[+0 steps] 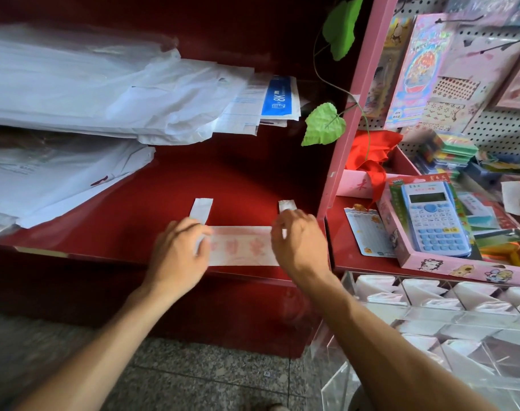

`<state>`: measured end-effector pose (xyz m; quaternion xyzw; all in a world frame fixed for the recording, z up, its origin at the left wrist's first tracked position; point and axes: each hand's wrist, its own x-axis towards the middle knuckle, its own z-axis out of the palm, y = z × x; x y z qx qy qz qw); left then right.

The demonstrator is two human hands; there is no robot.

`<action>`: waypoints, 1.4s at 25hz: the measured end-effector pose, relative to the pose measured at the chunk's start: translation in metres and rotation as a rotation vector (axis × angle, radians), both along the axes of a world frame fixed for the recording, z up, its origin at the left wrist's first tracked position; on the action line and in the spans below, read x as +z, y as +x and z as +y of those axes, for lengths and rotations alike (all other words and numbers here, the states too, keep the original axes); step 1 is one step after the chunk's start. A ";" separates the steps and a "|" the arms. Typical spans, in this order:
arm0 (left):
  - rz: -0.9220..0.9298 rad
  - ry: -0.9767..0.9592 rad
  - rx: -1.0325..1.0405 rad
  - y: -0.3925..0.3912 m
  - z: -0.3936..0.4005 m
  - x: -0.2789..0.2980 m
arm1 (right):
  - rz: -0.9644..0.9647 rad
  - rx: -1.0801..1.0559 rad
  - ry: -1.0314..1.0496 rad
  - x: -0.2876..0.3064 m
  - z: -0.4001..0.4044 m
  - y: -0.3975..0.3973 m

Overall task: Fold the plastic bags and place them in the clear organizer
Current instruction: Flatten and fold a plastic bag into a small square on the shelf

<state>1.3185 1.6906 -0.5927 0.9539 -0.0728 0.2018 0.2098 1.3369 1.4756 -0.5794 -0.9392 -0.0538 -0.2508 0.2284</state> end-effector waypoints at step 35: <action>0.068 0.087 -0.171 -0.013 0.059 -0.024 | 0.347 0.301 -0.115 -0.023 -0.077 -0.026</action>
